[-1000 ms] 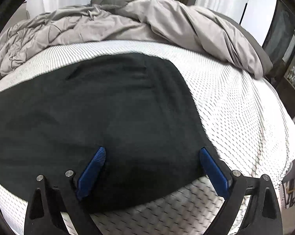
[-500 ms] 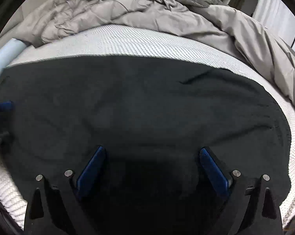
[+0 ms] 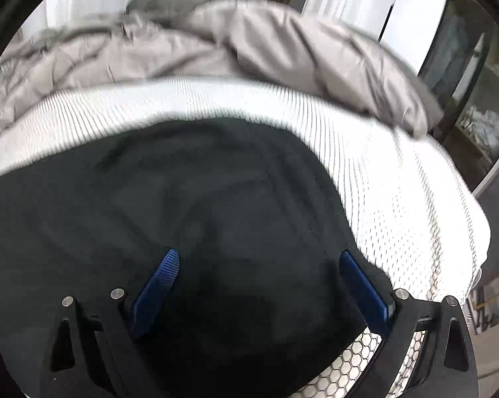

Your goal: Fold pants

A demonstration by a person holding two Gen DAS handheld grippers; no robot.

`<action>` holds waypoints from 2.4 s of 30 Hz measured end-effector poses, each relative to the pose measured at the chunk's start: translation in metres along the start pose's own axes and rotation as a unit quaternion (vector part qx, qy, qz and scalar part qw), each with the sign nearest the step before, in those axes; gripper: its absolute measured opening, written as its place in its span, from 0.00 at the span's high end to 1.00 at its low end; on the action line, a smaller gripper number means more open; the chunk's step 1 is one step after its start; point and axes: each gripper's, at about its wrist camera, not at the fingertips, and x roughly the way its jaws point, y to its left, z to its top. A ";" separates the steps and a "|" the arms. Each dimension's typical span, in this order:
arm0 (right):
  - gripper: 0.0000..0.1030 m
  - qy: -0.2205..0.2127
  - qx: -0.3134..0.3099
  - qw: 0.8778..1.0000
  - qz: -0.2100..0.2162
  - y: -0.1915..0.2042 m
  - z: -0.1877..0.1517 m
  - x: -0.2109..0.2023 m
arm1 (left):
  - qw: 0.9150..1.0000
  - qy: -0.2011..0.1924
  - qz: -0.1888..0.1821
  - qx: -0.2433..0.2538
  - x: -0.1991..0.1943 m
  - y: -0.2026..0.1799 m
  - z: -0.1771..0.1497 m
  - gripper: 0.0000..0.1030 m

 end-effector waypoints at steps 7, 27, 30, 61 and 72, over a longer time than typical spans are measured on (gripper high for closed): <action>0.04 0.024 -0.029 0.977 0.208 0.064 0.003 -0.015 | 0.996 0.067 0.026 0.058 0.065 -0.023 0.020 0.03; 0.04 -0.006 0.023 0.997 -0.067 -0.008 0.017 0.019 | 0.995 0.052 0.060 -0.055 0.025 0.084 0.025 0.03; 0.04 -0.042 0.011 0.999 0.014 0.013 0.027 0.001 | 0.996 0.039 0.065 -0.048 0.026 0.079 0.035 0.03; 0.03 0.023 -0.071 0.991 0.114 0.098 0.060 0.003 | 0.996 0.039 0.078 -0.036 0.049 0.095 0.059 0.04; 0.48 0.052 -0.116 0.986 0.107 0.142 0.066 0.068 | 0.990 0.065 0.086 -0.086 0.073 0.131 0.043 0.03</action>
